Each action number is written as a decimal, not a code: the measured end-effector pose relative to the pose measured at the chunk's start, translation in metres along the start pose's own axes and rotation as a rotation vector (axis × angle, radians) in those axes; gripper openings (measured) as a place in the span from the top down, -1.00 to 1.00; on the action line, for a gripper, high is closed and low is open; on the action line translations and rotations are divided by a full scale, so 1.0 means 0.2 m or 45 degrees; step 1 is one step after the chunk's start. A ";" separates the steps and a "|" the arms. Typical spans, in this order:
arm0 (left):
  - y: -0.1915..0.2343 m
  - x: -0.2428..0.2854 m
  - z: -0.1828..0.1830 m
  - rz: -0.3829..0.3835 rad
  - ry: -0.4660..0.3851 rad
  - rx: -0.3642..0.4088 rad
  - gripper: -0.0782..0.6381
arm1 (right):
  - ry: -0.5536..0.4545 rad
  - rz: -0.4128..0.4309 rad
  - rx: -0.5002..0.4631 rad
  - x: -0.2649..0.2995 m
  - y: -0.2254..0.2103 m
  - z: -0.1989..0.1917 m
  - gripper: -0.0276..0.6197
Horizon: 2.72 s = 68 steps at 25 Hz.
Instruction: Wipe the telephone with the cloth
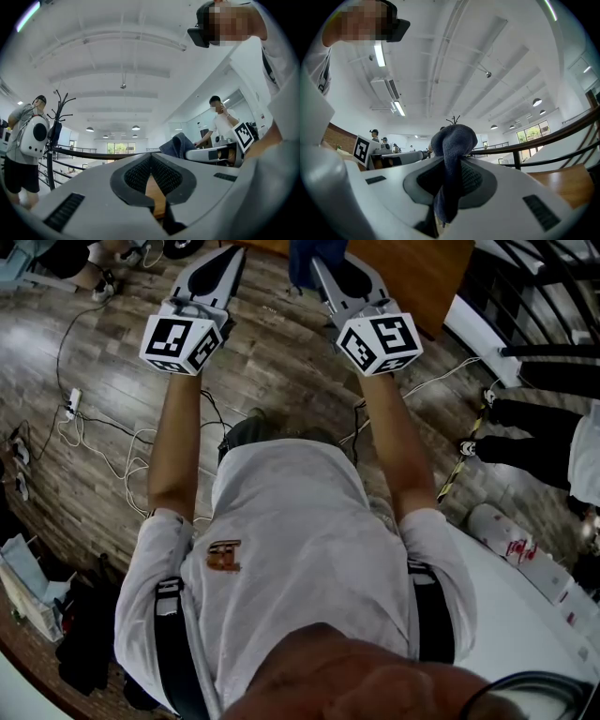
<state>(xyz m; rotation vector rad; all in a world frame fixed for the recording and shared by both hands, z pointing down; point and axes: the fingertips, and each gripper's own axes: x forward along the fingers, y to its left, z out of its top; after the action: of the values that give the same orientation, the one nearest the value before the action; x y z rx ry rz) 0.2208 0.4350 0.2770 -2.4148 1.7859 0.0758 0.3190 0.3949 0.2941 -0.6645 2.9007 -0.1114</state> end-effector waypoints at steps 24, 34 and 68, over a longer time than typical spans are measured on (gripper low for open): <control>1.07 0.53 -0.15 -0.050 -0.031 0.023 0.73 | 0.035 -0.062 -0.042 1.10 -0.39 -0.13 0.67; 1.67 0.75 -0.25 -0.155 -0.026 0.004 0.73 | 0.049 -0.172 -0.066 1.70 -0.52 -0.21 0.67; 2.59 2.24 -0.68 -0.202 0.082 0.022 0.73 | 0.075 -0.193 -0.045 2.84 -1.88 -0.34 0.67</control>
<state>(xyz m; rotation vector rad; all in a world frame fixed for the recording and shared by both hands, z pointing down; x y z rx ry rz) -0.1473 -0.1574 0.3164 -2.5641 1.6053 -0.0338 -0.0366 -0.1880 0.3213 -0.9022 2.9110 -0.0996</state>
